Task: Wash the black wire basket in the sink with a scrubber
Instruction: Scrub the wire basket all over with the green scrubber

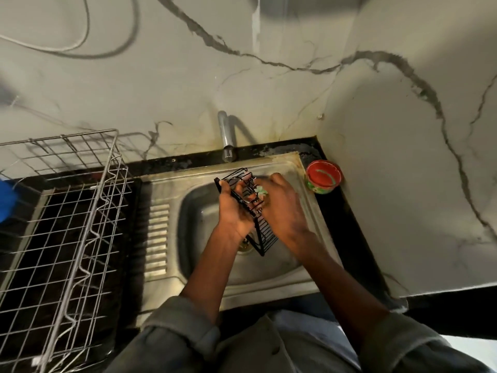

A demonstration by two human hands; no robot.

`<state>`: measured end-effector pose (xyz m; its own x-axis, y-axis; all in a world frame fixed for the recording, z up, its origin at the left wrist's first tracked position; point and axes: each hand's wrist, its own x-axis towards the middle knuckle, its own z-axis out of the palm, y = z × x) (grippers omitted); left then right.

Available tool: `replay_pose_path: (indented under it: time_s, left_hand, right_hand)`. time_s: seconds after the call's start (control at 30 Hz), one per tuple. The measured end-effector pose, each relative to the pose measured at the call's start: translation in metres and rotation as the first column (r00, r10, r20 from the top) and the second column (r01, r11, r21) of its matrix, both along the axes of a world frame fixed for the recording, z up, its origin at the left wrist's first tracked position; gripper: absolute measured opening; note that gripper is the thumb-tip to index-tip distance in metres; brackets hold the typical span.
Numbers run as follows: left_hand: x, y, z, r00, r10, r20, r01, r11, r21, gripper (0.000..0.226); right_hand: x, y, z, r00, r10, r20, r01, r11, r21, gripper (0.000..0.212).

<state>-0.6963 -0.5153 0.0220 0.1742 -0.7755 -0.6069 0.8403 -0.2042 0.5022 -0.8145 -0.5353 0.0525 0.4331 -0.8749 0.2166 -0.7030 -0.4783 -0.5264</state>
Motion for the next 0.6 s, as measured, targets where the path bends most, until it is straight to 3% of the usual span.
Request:
replay_pose_path:
  time_s: [0.1,0.2,0.27,0.37,0.5,0.6]
  left_hand:
    - [0.003,0.0,-0.001,1.0,0.024,0.003,-0.024,0.998,0.05,0.077]
    - [0.003,-0.005,-0.002,0.999,0.041,-0.017,-0.04,0.998,0.056,0.076]
    - [0.005,-0.006,-0.003,0.994,0.062,-0.089,-0.06,0.998,0.026,0.076]
    - [0.011,-0.007,-0.003,0.991,0.109,-0.08,-0.108,0.994,0.017,0.07]
    - [0.009,-0.008,0.009,0.994,0.108,-0.006,-0.108,0.994,0.012,0.067]
    - [0.007,-0.008,0.012,0.994,0.105,0.036,-0.105,0.994,0.019,0.066]
  right_hand:
    - [0.001,0.003,0.017,0.982,-0.151,0.114,0.159,0.986,-0.056,0.047]
    - [0.008,0.007,0.019,0.998,-0.051,-0.038,0.047,0.994,-0.099,0.039]
    - [0.012,0.02,0.018,0.995,0.035,-0.099,-0.038,0.999,-0.033,0.04]
    - [0.013,0.025,0.023,0.998,0.06,0.009,-0.06,0.996,0.062,0.035]
    - [0.015,0.02,0.022,0.998,-0.005,0.065,0.002,0.999,0.04,0.022]
    - [0.018,0.023,0.024,0.997,-0.018,0.078,0.016,1.0,0.025,0.029]
